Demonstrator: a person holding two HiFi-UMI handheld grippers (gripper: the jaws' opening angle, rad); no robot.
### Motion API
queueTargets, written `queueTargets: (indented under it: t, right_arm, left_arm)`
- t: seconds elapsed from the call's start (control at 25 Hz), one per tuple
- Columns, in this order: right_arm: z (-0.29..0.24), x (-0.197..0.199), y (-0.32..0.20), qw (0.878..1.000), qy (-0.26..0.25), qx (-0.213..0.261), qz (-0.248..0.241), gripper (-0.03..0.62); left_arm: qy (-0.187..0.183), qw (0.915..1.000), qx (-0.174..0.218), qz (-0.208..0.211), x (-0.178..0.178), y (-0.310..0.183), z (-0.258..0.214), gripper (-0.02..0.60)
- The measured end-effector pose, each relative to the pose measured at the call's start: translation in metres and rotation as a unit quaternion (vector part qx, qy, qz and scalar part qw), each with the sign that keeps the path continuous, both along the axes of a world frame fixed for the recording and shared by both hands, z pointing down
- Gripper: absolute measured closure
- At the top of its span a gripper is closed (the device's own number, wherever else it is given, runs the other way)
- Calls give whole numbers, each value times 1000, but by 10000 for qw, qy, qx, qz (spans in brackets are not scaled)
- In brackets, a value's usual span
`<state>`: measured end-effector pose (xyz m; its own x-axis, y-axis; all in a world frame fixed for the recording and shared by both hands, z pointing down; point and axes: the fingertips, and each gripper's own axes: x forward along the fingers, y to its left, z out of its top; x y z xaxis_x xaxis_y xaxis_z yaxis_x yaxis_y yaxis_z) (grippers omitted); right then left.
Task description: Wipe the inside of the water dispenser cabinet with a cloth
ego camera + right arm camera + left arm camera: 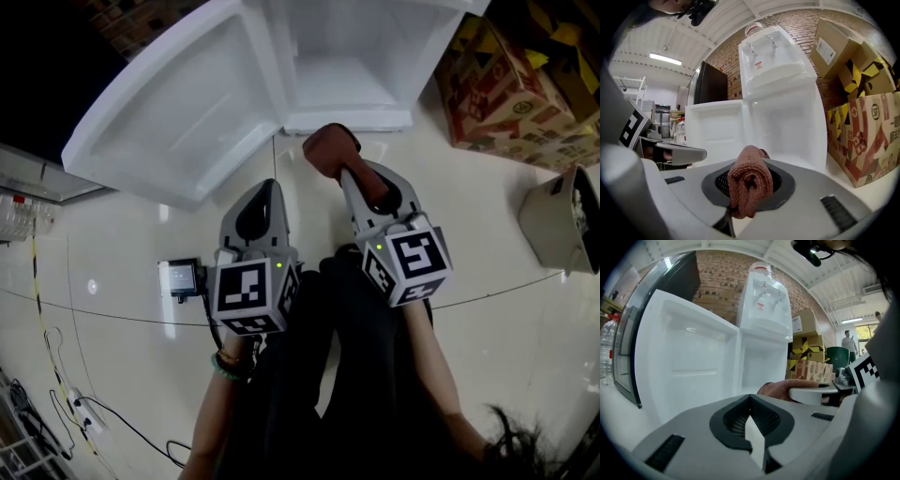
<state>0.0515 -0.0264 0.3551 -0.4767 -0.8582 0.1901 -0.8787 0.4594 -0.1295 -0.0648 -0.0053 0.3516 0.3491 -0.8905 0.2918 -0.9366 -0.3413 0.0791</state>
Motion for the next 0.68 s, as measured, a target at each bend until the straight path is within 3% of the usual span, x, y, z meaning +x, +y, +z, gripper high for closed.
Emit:
queueTargets:
  t: [0.68]
  right_arm:
    - [6,8,20,9999,77,-103,-48,519]
  left_arm:
    - [-48,9998,-175,-25,6,8,11,578]
